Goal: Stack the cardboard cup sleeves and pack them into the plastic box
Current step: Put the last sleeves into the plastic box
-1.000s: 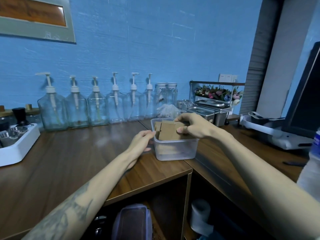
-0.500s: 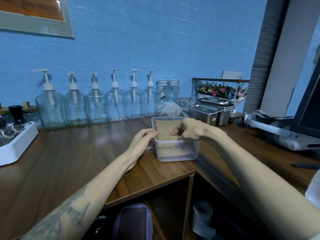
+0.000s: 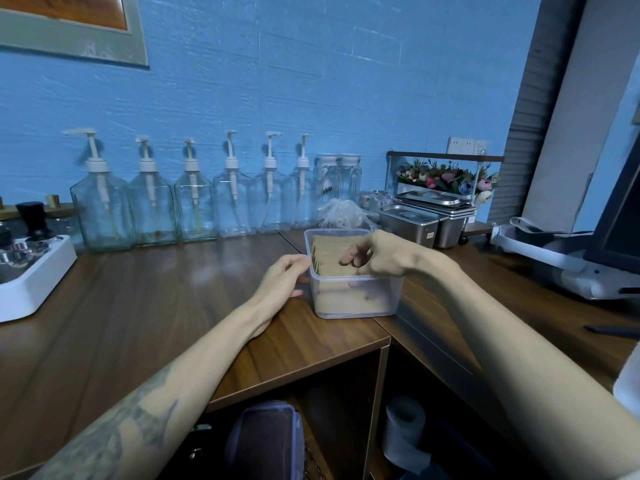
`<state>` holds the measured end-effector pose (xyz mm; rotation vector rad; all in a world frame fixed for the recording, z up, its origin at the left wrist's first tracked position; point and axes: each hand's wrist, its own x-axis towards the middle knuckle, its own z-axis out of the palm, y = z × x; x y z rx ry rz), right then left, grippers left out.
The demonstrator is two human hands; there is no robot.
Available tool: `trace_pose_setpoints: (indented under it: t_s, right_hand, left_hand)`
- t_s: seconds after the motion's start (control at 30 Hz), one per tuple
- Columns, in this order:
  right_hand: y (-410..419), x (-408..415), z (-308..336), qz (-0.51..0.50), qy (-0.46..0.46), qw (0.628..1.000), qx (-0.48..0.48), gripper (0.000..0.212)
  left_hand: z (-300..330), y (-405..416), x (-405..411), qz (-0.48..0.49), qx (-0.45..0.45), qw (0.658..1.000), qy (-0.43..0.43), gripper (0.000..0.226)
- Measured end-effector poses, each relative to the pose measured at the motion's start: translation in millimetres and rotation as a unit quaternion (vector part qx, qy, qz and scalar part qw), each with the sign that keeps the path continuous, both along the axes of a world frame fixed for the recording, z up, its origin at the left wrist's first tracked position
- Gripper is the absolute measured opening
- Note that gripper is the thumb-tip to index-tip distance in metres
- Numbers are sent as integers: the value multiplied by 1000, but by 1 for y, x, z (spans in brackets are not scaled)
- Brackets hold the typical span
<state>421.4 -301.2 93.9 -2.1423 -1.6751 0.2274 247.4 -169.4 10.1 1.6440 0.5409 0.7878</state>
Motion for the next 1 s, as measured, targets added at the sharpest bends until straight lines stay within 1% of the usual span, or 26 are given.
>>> trace_pose_setpoints:
  t_s: [0.1, 0.2, 0.3, 0.37, 0.47, 0.57, 0.7, 0.8, 0.9, 1.0]
  right_hand:
    - [0, -2, -2, -9, 7, 1000, 26, 24]
    - [3, -9, -4, -19, 21, 996, 82, 19]
    - [13, -27, 2, -21, -20, 990, 138, 14]
    - [24, -43, 6, -4, -35, 986, 162, 18]
    - [46, -71, 9, 23, -69, 979, 188, 26]
    - [71, -106, 3, 71, -73, 975, 197, 32]
    - [104, -151, -21, 118, -96, 974, 168, 45]
    - [127, -178, -36, 142, -99, 976, 133, 54]
    - [146, -197, -48, 160, -112, 974, 116, 58]
    - [159, -209, -57, 172, -113, 972, 116, 61]
  left_hand:
    - [1, 1, -3, 7, 12, 1000, 10, 28]
    - [4, 4, -10, 27, 28, 999, 13, 23]
    - [10, 11, -21, 59, 80, 995, 20, 14]
    - [14, 19, -34, 79, 132, 987, 44, 15]
    - [23, 33, -60, 105, 182, 974, 89, 21]
    - [29, 48, -98, 157, 229, 951, 134, 26]
    - [28, 62, -158, 218, 268, 919, 192, 42]
    - [24, 69, -198, 250, 307, 876, 276, 53]
    - [20, 77, -227, 260, 340, 829, 360, 60]
    - [16, 86, -241, 260, 351, 808, 396, 64]
